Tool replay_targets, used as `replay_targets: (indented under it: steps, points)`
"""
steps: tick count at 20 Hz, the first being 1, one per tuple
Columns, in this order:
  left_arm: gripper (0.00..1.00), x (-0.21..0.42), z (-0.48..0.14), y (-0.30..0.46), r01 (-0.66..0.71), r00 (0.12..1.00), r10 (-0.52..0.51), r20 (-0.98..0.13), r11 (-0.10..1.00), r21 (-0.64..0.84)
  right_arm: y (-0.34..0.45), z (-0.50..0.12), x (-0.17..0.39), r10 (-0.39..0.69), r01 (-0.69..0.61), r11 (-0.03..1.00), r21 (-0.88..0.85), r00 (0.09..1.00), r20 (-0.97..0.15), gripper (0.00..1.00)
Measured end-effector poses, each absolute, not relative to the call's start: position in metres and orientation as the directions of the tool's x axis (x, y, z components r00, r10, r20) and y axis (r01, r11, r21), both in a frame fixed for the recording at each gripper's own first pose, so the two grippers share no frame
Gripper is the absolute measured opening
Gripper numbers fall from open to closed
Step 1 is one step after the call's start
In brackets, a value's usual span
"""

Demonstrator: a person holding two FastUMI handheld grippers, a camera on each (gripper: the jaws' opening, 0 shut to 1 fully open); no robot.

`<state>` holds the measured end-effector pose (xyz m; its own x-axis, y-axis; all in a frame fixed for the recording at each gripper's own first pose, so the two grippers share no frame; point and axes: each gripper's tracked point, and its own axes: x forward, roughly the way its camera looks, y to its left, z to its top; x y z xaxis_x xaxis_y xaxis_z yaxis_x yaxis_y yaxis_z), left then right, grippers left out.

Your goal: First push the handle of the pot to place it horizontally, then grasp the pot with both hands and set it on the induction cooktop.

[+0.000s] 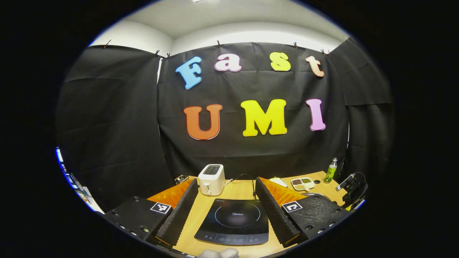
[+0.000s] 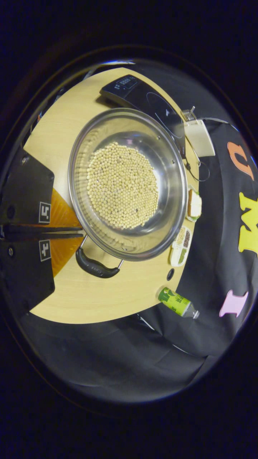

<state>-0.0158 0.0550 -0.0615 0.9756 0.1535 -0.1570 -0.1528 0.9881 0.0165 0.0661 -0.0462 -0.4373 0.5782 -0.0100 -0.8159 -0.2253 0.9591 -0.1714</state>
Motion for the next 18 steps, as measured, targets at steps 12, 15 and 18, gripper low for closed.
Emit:
replay_targets:
  steps: [12,15,18]
  points:
    - [1.00,-0.019,-0.069,0.040,-0.192,0.963,0.196,-0.182,0.981,0.037,-0.079,-0.438,0.114,0.013,-0.372,0.895,-0.247,0.576,-0.817,0.03]
    - [0.96,-0.017,-0.071,0.030,-0.193,0.962,0.198,-0.187,0.980,0.043,-0.082,-0.439,0.121,0.015,-0.383,0.888,-0.253,0.575,-0.818,0.04]
    - [0.96,-0.013,-0.074,0.021,-0.190,0.962,0.194,-0.190,0.981,0.039,-0.082,-0.441,0.119,0.034,-0.380,0.897,-0.226,0.569,-0.821,0.04]
